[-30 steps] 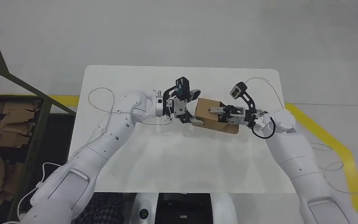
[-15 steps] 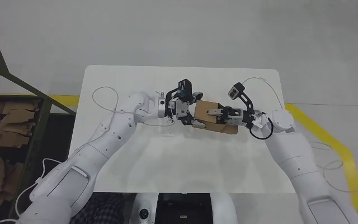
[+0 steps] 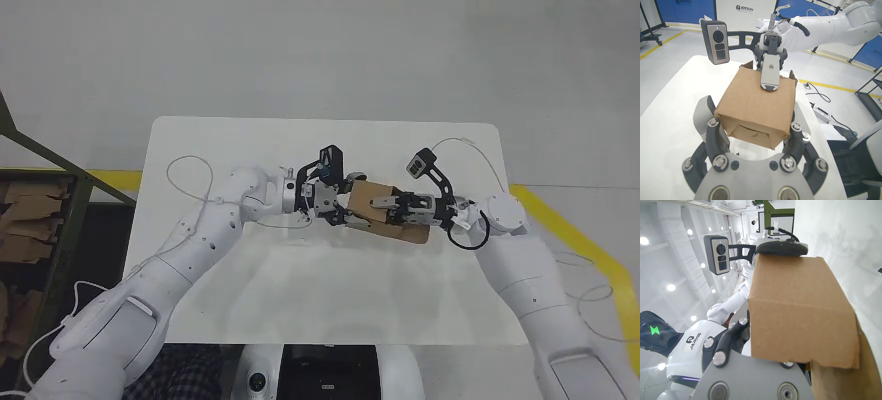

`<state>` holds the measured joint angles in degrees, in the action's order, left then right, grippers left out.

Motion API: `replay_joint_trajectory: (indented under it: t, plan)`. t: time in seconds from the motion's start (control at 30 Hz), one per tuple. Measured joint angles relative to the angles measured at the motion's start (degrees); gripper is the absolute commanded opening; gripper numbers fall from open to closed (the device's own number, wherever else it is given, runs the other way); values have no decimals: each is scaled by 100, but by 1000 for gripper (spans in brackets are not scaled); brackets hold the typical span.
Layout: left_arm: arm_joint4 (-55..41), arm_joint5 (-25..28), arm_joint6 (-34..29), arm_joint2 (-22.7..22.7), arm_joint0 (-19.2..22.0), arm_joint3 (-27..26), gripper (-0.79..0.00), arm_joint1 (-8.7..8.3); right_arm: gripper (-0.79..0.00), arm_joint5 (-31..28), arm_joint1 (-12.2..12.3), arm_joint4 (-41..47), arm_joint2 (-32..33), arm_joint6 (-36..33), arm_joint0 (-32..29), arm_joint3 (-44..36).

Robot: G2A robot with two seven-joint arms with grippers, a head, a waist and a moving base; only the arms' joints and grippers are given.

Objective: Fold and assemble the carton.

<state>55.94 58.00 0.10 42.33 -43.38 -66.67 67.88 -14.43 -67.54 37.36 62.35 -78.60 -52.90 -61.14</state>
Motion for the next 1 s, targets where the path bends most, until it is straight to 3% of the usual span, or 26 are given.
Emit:
replay_joint_trajectory:
  t: [0.4,0.43,0.5,0.7,1.0]
  plan:
    - [-346,0,-43,-125,24,-26,-135,-103,-785,17,-12,73,-29,-274,125,132]
    - [-379,0,-47,-131,22,-31,-123,-113,-785,23,-12,84,-31,-308,139,148]
    - [-467,0,-58,-152,16,-49,0,-137,-785,46,-14,114,-36,-411,181,197]
    - [-695,0,-91,-181,15,-70,0,-223,-785,199,-37,222,-135,-922,387,415]
    - [-937,0,-187,-318,4,-316,0,-382,-785,77,-53,122,-528,-940,747,585]
